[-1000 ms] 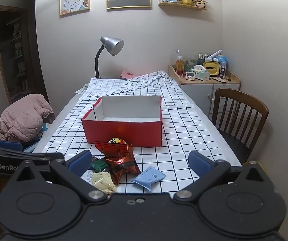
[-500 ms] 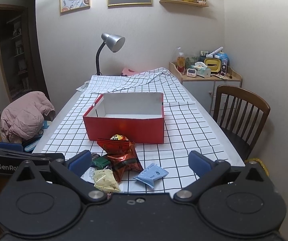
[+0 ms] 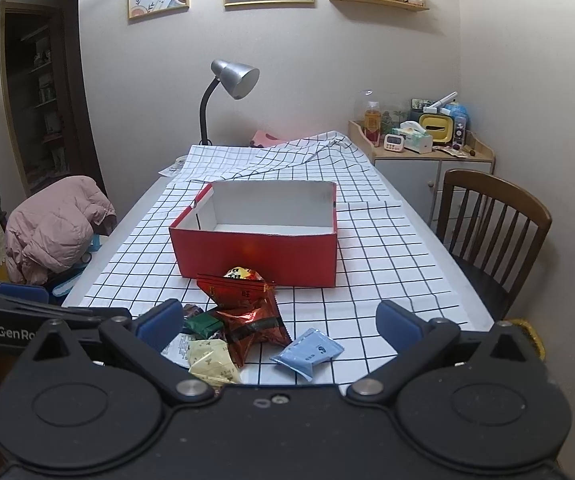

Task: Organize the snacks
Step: 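Move both tools toward the snack pile in front of the red box, then grasp the light-blue sachet with the right tool while the left tool grasps the blue chocolate packet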

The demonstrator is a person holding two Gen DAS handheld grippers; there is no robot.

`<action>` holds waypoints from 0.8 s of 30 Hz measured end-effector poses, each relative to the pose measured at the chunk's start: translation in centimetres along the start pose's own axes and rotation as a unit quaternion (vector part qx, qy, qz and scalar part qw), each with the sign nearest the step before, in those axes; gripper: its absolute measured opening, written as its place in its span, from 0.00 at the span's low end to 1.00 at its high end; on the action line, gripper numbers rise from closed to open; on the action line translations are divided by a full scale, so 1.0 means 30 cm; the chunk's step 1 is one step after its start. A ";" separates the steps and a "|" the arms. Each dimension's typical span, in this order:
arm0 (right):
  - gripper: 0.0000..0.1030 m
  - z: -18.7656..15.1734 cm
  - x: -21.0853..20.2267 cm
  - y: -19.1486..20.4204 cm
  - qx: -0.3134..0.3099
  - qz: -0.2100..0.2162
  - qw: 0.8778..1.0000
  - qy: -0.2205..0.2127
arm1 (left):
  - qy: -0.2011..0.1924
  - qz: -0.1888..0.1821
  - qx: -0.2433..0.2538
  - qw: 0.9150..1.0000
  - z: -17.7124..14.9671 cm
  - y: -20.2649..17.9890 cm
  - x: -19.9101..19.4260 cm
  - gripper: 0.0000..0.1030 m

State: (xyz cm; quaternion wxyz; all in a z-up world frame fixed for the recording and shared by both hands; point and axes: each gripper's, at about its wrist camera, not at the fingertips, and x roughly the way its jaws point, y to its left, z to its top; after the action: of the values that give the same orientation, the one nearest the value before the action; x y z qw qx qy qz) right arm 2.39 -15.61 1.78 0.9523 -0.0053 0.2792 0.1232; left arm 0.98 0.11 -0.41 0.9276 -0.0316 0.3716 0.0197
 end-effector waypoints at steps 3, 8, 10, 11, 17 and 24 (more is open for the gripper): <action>1.00 0.006 0.034 -0.001 -0.003 0.010 1.000 0.002 | 0.001 0.010 -0.004 1.000 0.010 0.011 0.022 0.98; 1.00 0.018 0.098 -0.019 -0.005 0.017 1.000 0.013 | 0.017 0.024 -0.029 0.999 0.028 0.052 0.077 0.98; 1.00 0.021 0.130 -0.035 0.002 0.025 0.999 0.022 | 0.023 0.025 -0.039 0.999 0.038 0.071 0.100 0.98; 0.99 0.023 0.148 -0.042 0.005 0.026 0.999 0.029 | 0.025 0.026 -0.043 0.998 0.044 0.080 0.109 0.98; 0.98 0.013 0.265 -0.085 0.009 0.041 0.997 0.071 | 0.027 0.021 -0.057 0.998 0.076 0.122 0.180 0.98; 0.94 -0.041 0.426 -0.136 0.013 0.024 0.992 0.127 | 0.057 0.023 -0.053 0.997 0.067 0.169 0.315 0.98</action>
State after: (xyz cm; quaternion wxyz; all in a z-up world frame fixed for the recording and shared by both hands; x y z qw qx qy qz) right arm 13.11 -16.68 -6.31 0.9059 -0.0022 0.3994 0.1405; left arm 8.89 5.42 -5.72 0.9011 -0.0737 0.4232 0.0587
